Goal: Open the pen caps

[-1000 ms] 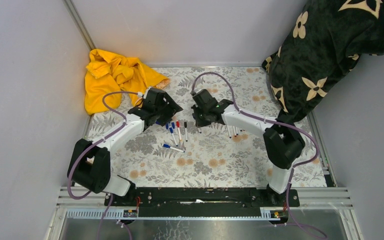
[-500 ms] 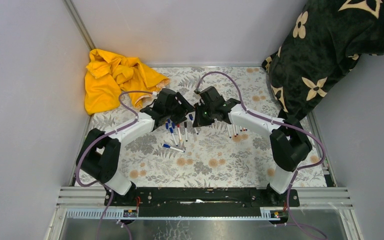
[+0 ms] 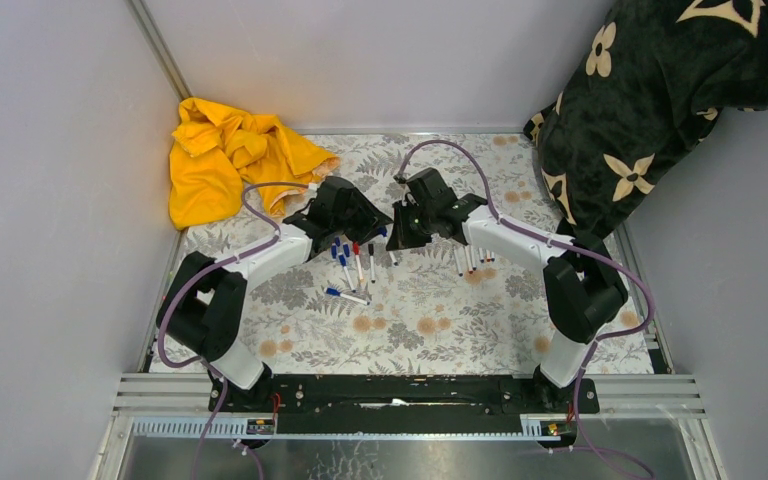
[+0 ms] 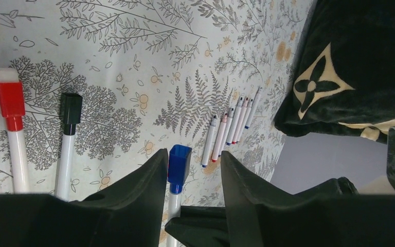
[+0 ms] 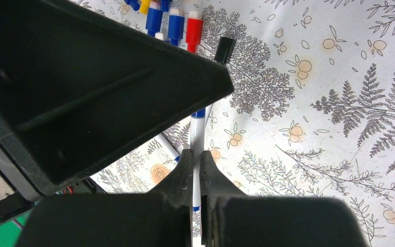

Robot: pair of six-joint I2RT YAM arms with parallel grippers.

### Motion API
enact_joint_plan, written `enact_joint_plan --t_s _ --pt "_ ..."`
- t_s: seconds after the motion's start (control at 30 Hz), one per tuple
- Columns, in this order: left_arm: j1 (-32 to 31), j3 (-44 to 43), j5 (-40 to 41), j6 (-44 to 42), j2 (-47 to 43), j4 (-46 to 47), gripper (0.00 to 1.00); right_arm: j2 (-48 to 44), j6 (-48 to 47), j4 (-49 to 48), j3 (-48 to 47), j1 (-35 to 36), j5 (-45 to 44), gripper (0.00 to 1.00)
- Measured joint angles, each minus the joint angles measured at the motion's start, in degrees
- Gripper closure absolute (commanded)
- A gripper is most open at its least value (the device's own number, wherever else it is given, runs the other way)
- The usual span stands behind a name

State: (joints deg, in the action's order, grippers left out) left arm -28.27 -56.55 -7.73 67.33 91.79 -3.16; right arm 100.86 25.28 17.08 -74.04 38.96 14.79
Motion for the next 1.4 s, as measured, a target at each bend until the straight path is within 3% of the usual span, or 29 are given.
enact_joint_plan --t_s 0.37,0.6,0.77,1.03,1.3,1.4 --pt "0.0 0.0 -1.0 0.1 0.2 1.3 0.6 -0.6 1.2 -1.4 0.6 -1.6 2.0 1.0" --pt "0.0 0.1 -1.6 0.3 0.2 2.4 0.78 -1.8 2.1 -2.4 1.4 -2.2 2.9 1.0" --pt "0.0 1.0 -2.1 0.5 0.2 3.5 1.0 -3.1 2.3 -2.7 2.3 -2.6 3.0 1.0" --pt "0.0 2.1 -2.3 1.4 -1.1 4.1 1.0 -3.7 2.4 -2.6 2.6 -2.7 3.6 1.0" --pt "-0.3 2.4 0.2 1.4 -3.3 3.0 1.0 -4.7 2.4 -2.8 2.6 -2.6 4.5 0.74" --pt "-0.7 2.4 1.4 1.4 -3.7 2.3 1.0 -4.8 2.4 -2.7 2.6 -2.6 4.4 0.7"
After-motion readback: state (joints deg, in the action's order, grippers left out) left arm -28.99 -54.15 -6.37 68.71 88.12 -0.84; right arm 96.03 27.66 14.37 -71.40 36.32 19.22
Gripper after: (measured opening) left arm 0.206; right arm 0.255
